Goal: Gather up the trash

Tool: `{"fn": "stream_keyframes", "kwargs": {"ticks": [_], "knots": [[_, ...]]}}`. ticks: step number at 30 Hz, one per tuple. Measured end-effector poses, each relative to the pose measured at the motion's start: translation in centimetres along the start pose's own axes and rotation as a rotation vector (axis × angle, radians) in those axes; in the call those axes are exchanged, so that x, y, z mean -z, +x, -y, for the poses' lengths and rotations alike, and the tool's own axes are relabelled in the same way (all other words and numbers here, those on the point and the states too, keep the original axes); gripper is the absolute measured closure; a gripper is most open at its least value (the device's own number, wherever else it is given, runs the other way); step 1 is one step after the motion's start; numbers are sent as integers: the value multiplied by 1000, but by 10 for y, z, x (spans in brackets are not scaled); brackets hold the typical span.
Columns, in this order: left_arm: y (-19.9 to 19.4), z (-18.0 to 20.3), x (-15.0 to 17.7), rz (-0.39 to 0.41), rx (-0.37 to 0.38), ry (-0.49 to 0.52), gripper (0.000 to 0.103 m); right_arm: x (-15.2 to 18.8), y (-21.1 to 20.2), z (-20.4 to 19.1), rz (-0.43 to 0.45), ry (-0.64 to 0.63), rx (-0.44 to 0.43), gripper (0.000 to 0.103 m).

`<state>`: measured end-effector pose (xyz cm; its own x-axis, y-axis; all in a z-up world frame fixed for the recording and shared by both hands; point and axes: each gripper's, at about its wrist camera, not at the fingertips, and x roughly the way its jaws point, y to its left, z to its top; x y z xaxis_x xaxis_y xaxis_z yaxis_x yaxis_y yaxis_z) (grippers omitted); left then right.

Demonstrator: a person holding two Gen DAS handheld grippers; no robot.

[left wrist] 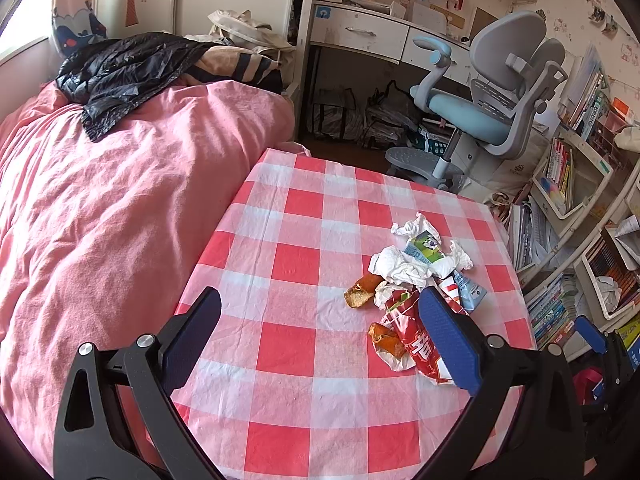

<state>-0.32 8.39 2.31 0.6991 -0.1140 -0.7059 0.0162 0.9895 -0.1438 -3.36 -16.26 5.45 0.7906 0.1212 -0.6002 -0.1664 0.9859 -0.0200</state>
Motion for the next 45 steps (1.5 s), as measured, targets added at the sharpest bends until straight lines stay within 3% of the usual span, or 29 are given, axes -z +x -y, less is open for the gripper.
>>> {"fn": "stream_keyframes", "kwargs": {"ticks": [33, 38, 45], "knots": [[0, -1, -1, -7, -7, 2, 7, 0, 1, -2, -3, -2, 1, 17], [9, -23, 4, -36, -25, -56, 7, 3, 2, -3, -12, 3, -20, 17], [31, -39, 4, -77, 13, -103, 7, 7, 15, -4, -82, 1, -86, 17]]}}
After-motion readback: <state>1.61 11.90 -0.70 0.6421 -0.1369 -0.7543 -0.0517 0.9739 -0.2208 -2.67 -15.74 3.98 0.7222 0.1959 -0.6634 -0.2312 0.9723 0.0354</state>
